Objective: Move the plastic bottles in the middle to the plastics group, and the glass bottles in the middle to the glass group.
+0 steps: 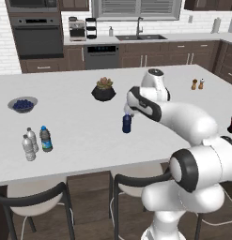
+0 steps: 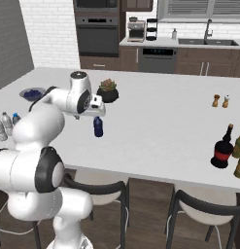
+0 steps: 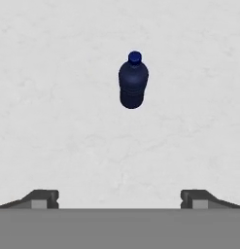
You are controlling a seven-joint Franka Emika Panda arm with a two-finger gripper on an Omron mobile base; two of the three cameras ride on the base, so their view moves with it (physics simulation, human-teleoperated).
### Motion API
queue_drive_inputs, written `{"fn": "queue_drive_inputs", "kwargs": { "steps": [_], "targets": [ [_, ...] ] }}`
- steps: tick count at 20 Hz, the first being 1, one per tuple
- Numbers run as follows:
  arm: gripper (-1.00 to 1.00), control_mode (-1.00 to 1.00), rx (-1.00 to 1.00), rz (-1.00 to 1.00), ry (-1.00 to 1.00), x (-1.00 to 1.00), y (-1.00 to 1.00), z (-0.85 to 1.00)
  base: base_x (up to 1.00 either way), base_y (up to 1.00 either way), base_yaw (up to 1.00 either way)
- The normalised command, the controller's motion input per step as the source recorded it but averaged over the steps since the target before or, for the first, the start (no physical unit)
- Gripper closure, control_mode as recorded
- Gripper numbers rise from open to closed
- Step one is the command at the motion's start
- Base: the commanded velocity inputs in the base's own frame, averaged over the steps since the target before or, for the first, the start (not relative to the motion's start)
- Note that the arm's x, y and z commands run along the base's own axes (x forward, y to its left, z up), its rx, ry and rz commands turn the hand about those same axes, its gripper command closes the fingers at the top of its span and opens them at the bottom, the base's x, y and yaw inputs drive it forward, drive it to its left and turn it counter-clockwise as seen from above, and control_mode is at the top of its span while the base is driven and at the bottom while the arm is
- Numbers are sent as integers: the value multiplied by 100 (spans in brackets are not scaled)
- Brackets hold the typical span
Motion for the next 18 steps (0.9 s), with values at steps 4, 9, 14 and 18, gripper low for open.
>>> {"fn": "queue_drive_inputs", "kwargs": {
  "steps": [4, 9, 14, 18],
  "targets": [
    [-100, -100, -14, -11, 0, 53, 0, -6, 0, 0, 0],
    [-100, -100, -9, -8, 0, 66, 0, 0, 0, 0, 0],
    [-100, -100, 0, -1, 0, 53, 0, 0, 0, 0, 0],
    [-100, -100, 0, 0, 0, 30, 0, -15, 0, 0, 0]
  ]
}}
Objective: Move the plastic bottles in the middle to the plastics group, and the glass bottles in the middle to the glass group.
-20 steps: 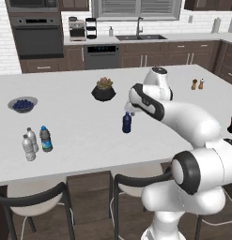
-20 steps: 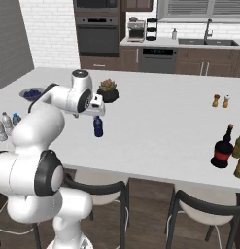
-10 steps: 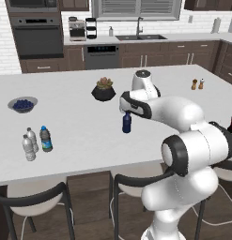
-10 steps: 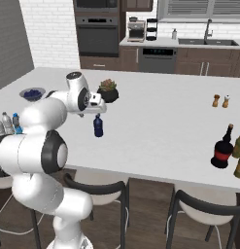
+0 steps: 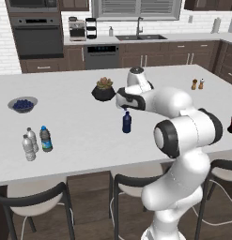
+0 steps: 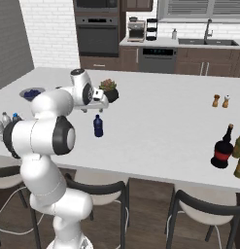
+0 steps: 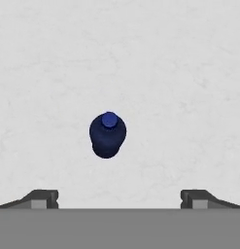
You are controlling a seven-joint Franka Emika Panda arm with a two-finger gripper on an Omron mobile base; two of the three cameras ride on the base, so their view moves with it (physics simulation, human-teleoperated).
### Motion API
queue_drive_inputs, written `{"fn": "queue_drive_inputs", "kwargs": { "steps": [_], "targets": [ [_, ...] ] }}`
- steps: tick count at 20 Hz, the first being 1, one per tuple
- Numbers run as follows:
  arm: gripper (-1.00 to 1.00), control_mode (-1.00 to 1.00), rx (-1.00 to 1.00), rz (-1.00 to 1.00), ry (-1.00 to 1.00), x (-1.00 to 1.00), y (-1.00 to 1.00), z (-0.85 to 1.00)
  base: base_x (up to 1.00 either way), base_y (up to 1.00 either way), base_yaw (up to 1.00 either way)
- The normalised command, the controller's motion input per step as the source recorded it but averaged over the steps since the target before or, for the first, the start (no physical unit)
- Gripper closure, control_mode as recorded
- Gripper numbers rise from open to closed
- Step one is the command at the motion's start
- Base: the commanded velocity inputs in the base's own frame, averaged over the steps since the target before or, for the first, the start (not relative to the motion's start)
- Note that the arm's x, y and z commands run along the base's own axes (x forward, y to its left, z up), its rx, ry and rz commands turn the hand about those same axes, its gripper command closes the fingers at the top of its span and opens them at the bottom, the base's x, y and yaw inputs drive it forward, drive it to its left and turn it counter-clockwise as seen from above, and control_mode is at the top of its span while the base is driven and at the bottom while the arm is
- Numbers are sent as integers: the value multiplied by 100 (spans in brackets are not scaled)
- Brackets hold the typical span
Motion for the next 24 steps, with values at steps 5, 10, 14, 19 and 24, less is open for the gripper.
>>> {"fn": "queue_drive_inputs", "kwargs": {
  "steps": [5, 10, 14, 19, 24],
  "targets": [
    [-100, -100, 3, 0, 0, 21, 0, -30, 0, 0, 0],
    [-100, -100, 2, 0, -6, 8, 0, -37, 0, 0, 0],
    [-100, -100, 1, 0, -14, 21, 0, -32, 0, 0, 0],
    [-100, -100, 3, 0, -5, 8, 0, -10, 0, 0, 0],
    [-100, -100, 5, 2, 0, 0, 0, 0, 0, 0, 0]
  ]
}}
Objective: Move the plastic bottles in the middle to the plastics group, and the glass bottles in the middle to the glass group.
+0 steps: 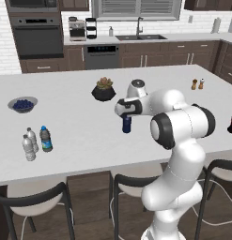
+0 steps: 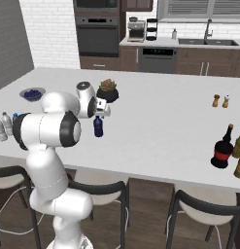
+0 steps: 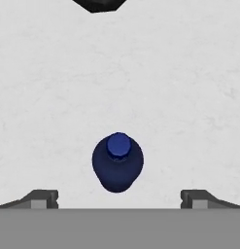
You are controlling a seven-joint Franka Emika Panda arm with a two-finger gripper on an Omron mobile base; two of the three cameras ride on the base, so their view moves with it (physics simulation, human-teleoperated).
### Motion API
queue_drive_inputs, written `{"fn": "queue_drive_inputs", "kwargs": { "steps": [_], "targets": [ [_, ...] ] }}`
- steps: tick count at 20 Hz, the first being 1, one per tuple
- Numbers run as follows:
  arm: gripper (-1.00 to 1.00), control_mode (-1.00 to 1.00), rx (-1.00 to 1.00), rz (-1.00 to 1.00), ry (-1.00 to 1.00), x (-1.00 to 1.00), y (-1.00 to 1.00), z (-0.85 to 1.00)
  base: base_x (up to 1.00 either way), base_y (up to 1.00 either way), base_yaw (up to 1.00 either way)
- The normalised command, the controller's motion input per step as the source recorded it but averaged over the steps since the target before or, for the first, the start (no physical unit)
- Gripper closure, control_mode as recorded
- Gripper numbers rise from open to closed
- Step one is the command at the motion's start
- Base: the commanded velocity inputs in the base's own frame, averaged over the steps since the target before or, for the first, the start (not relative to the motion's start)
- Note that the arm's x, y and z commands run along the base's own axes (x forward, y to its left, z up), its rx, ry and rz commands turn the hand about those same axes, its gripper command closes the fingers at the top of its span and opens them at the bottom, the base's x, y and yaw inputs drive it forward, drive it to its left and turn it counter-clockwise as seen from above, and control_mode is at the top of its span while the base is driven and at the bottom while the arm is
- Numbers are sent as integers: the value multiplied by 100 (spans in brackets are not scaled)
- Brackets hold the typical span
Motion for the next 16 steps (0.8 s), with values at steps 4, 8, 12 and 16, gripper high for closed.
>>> {"fn": "queue_drive_inputs", "kwargs": {
  "steps": [4, 8, 12, 16],
  "targets": [
    [-100, -100, 3, 1, 0, 0, 0, 0, 0, 0, 0],
    [-100, -100, 1, 0, 0, 9, 0, -6, 0, 0, 0],
    [-100, -100, 0, 0, 0, 15, 0, -12, 0, 0, 0],
    [-100, -100, 2, 0, 0, 15, 0, -16, 0, 0, 0]
  ]
}}
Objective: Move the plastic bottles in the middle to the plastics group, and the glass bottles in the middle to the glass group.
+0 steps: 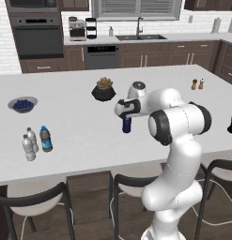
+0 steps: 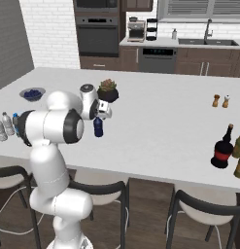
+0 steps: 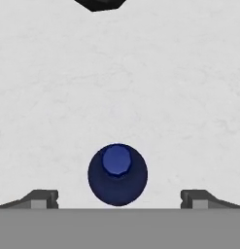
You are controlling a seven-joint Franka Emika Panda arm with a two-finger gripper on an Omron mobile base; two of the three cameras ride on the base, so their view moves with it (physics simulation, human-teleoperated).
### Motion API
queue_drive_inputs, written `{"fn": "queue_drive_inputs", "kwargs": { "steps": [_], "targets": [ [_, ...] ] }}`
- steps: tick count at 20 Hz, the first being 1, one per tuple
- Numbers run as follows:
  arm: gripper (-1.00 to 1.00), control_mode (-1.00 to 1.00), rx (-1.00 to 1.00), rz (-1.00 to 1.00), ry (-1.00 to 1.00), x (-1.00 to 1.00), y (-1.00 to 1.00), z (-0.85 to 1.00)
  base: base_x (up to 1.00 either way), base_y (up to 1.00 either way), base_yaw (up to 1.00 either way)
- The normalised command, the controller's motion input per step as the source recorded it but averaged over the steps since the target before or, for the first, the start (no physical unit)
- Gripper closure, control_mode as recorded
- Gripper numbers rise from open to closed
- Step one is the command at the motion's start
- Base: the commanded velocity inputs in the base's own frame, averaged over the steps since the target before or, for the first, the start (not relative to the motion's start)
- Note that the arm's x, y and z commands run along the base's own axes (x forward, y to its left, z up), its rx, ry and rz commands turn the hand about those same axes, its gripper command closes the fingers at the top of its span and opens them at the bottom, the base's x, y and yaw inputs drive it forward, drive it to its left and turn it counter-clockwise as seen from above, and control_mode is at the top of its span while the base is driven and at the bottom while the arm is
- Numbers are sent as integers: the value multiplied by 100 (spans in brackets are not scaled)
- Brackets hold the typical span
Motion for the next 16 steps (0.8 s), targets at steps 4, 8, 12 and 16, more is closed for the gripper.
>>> {"fn": "queue_drive_inputs", "kwargs": {
  "steps": [4, 8, 12, 16],
  "targets": [
    [-100, -100, 2, 0, 0, 22, 0, -7, 0, 0, 0],
    [-100, -100, 1, 0, 1, 18, 0, -16, 0, 0, 0],
    [-100, -100, 1, 0, 2, 8, 0, -22, 0, 0, 0],
    [-100, -100, 2, 0, 4, 6, 0, -13, 0, 0, 0]
  ]
}}
